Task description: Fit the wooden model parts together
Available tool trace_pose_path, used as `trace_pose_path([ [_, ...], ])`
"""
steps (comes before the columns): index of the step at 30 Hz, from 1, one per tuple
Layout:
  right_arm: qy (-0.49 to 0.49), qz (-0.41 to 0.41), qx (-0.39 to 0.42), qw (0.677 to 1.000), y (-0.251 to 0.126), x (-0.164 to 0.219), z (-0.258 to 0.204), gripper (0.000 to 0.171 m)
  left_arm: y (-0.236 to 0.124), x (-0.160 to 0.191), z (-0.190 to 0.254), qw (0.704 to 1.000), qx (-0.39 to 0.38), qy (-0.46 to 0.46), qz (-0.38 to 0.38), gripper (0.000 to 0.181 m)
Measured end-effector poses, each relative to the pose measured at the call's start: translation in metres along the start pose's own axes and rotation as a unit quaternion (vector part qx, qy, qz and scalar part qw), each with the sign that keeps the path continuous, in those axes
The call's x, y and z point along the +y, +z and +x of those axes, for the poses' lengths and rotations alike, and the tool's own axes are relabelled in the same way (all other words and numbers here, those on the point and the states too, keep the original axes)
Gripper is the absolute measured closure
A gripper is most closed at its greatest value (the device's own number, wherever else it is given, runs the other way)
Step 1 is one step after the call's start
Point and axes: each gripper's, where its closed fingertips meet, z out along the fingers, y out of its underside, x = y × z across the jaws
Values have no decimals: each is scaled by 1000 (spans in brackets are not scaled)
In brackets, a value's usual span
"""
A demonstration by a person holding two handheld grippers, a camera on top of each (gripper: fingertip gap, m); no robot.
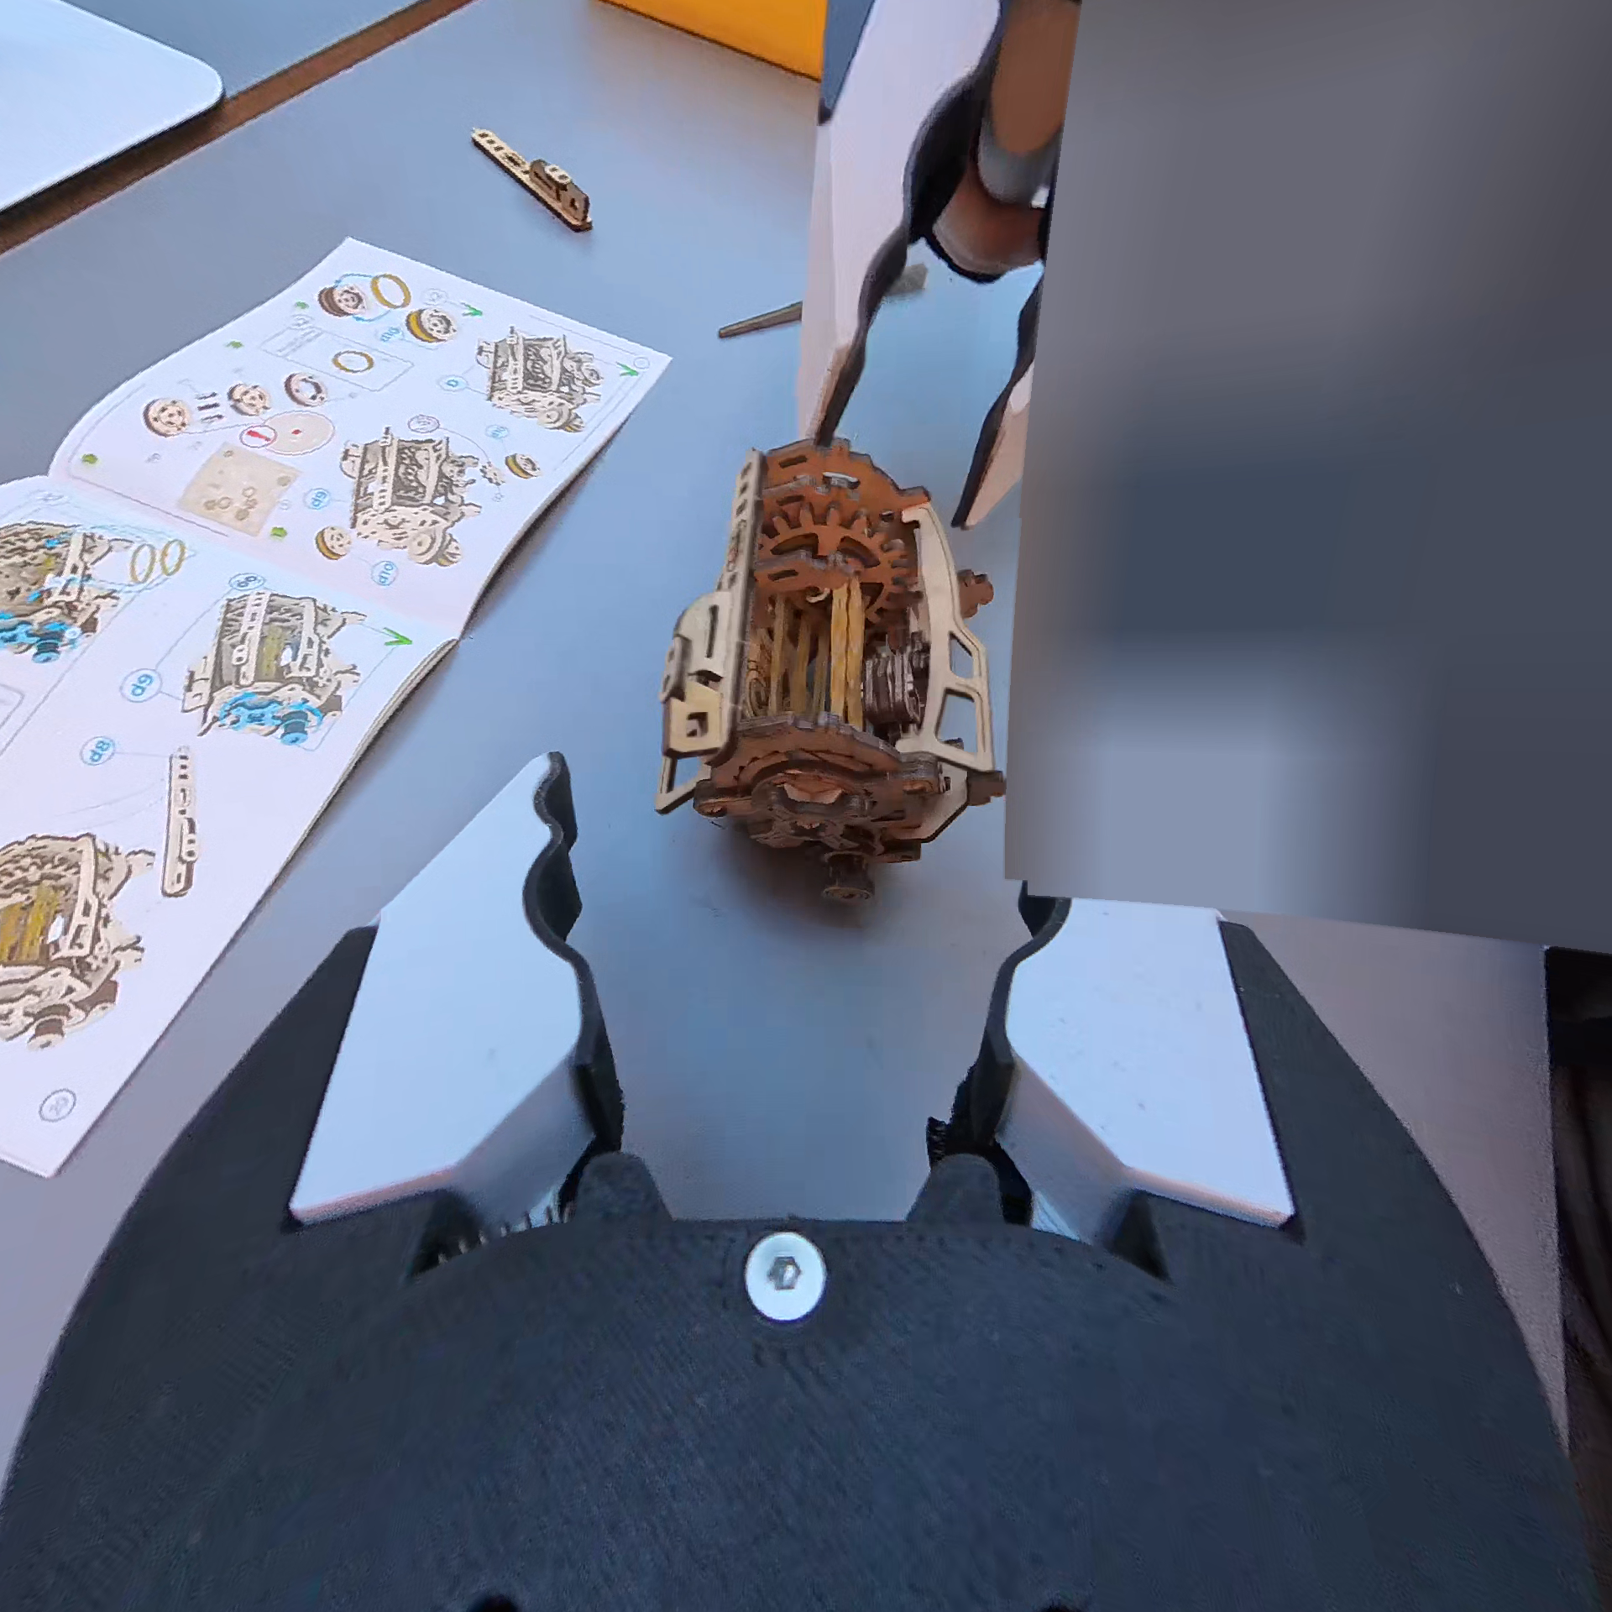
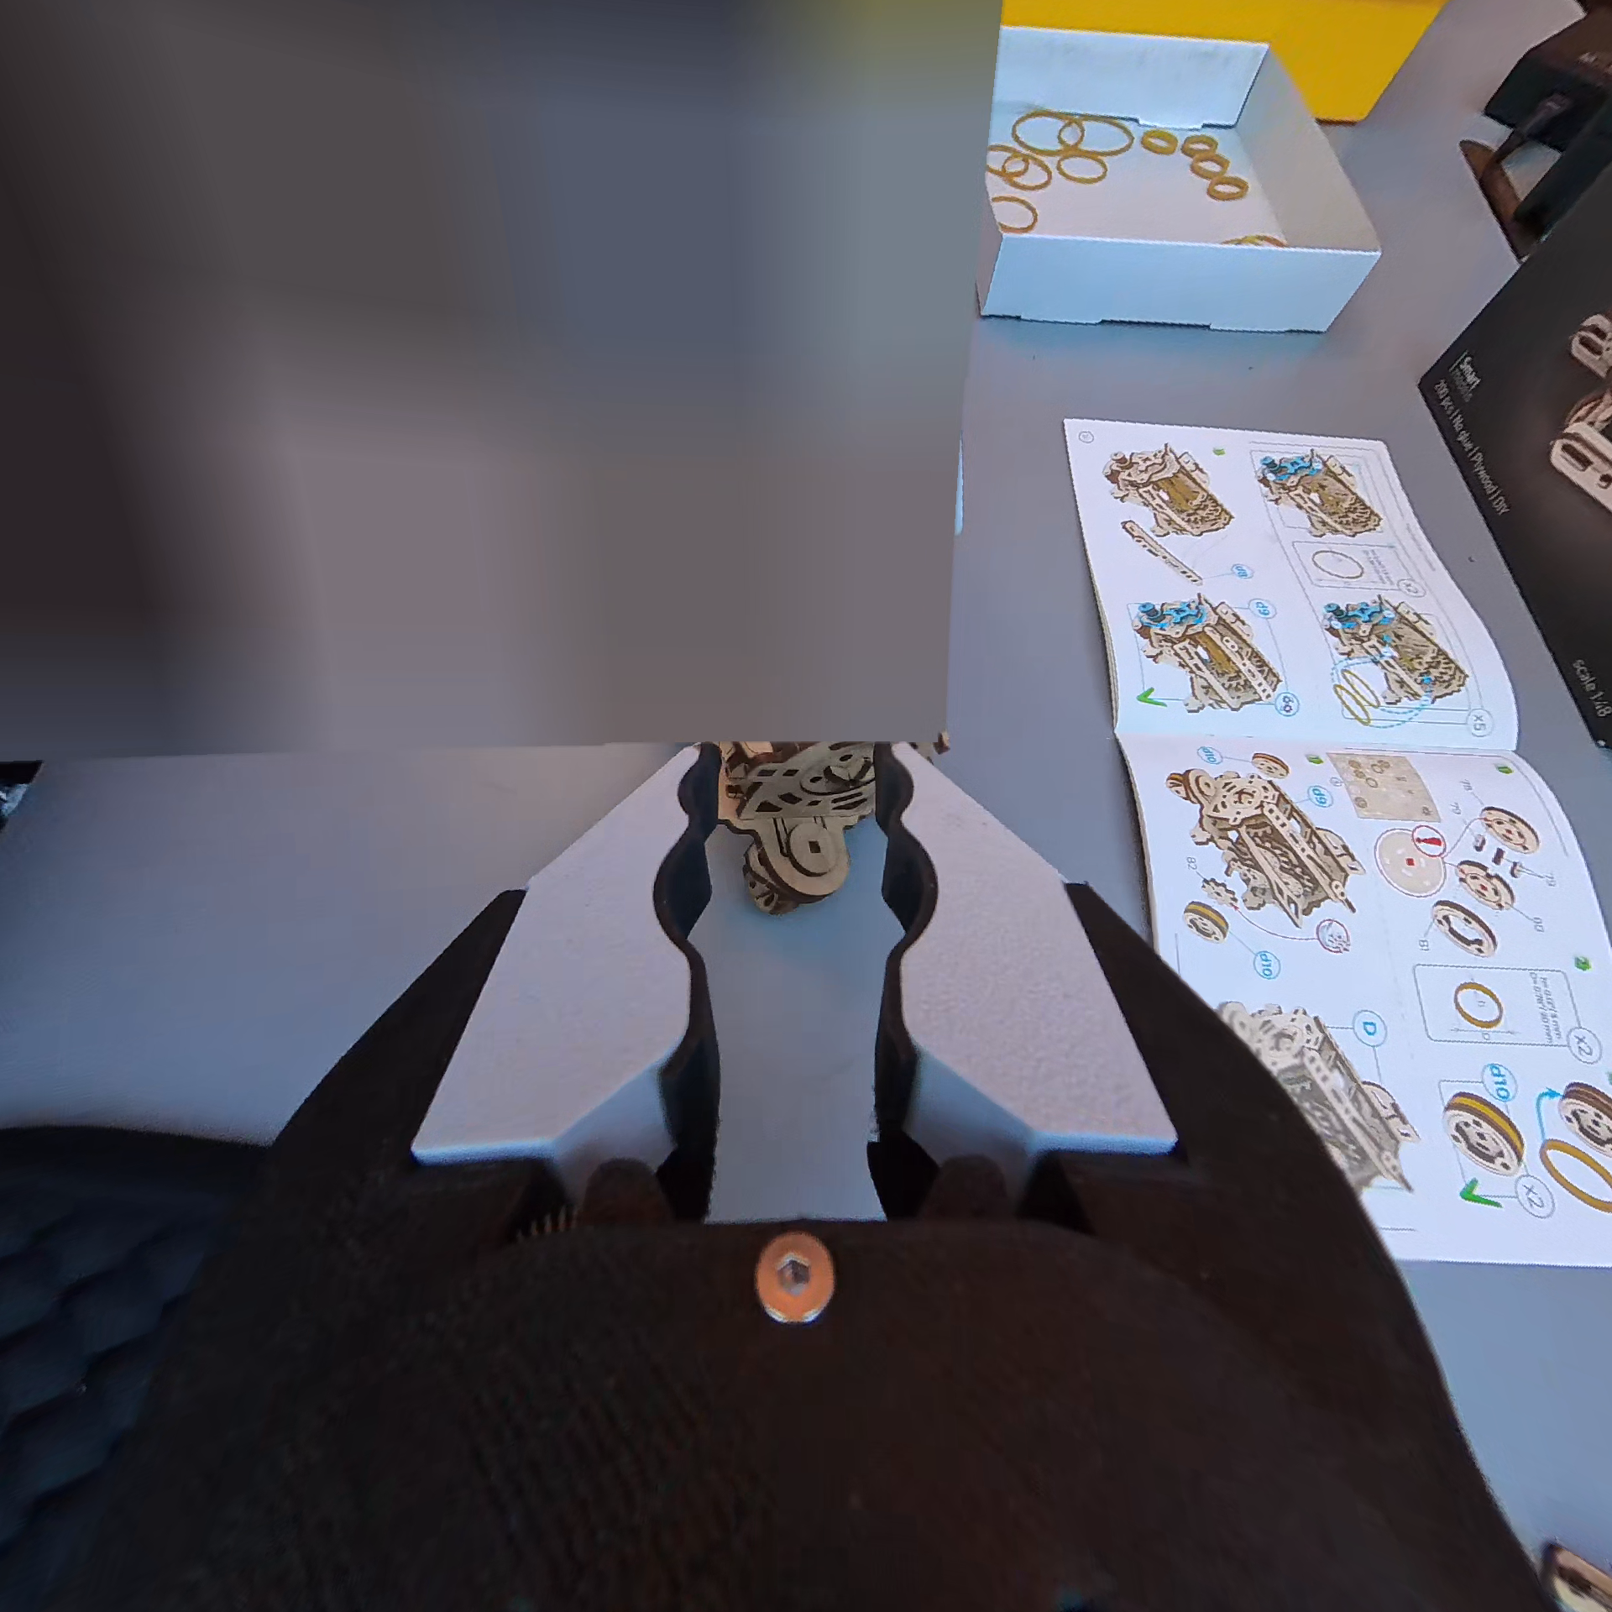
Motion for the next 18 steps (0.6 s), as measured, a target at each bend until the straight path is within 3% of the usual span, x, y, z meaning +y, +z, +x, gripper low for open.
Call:
trace_pose_path([
  [6,18,-1,-15,1000,2,6,1,138,5,1,-8,1000,-7,9,3,88],
  [18,10,15,-73,997,14,-4,-29,144,-18,11,-29,999,-25,-26,21,118],
])
